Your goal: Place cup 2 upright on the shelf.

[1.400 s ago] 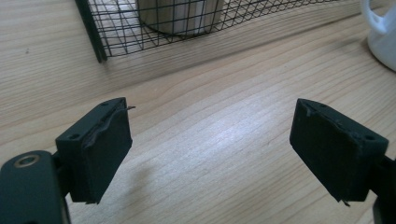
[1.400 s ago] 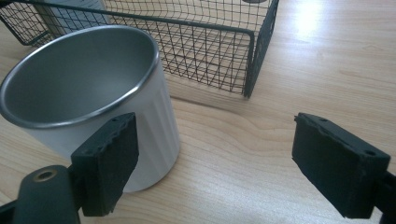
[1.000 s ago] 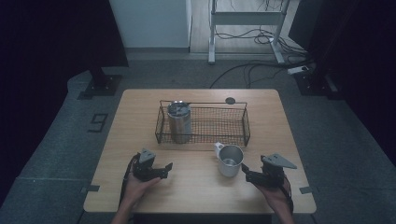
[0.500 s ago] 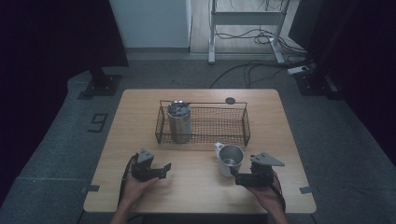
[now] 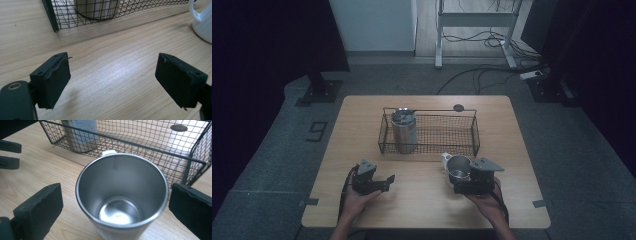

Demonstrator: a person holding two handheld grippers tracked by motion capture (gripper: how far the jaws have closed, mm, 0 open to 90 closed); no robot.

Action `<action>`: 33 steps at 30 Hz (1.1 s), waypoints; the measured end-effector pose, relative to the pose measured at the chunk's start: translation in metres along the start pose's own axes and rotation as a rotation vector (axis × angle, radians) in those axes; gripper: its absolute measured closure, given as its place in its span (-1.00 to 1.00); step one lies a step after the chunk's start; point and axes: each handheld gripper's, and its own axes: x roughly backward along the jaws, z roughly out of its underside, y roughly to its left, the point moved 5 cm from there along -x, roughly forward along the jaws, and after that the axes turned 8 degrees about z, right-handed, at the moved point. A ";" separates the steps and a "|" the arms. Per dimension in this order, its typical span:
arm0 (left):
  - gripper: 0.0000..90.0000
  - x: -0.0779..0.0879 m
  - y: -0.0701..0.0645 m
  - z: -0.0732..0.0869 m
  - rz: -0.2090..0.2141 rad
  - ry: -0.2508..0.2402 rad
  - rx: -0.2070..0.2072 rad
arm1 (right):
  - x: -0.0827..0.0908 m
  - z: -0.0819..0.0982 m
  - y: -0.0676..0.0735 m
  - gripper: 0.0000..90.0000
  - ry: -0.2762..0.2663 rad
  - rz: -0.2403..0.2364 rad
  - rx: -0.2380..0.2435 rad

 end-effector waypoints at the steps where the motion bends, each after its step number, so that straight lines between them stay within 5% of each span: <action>1: -0.71 0.001 0.000 0.000 0.004 -0.002 -0.001 | -0.004 -0.001 0.000 -1.00 0.007 0.013 -0.001; 15: -0.71 -0.001 -0.002 0.002 -0.001 0.005 -0.009 | -0.038 -0.005 0.006 -1.00 0.037 0.090 0.019; 22: -0.71 -0.006 -0.005 0.004 0.000 0.027 -0.015 | -0.041 -0.001 0.002 -0.90 0.031 0.043 -0.011; 33: -0.71 -0.007 -0.006 0.004 -0.001 0.026 -0.020 | -0.039 0.000 0.002 -0.89 0.029 0.042 0.001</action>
